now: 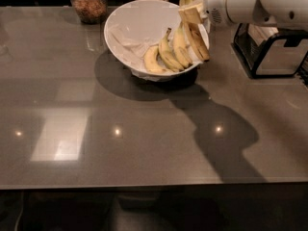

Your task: Pick banana from white bowl

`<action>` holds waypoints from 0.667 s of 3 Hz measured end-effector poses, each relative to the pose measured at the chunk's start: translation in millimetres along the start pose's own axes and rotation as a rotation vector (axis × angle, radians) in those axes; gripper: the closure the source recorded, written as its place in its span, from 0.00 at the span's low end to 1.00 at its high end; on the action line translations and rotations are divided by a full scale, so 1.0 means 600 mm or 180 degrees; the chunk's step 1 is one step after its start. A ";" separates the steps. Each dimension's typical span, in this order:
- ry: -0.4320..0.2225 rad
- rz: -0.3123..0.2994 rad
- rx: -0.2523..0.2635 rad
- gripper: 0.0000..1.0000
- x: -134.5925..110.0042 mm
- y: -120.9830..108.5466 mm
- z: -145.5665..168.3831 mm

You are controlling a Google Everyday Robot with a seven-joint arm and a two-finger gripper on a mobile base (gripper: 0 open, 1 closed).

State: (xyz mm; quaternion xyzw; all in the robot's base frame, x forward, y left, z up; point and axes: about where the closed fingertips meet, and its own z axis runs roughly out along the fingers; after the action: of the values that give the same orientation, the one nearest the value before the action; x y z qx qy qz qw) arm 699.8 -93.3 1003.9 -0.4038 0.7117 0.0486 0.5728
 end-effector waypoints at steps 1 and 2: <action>0.0099 -0.0017 0.0001 1.00 -0.013 0.013 -0.047; 0.0201 0.0000 -0.0003 1.00 -0.022 0.029 -0.087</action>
Offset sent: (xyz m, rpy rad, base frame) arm -0.0793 -0.0186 0.0305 -0.0572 0.0778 -0.0464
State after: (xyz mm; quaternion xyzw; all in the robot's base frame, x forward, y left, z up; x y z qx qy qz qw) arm 648.5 -102.7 1026.0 -0.4055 0.7294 0.0362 0.5498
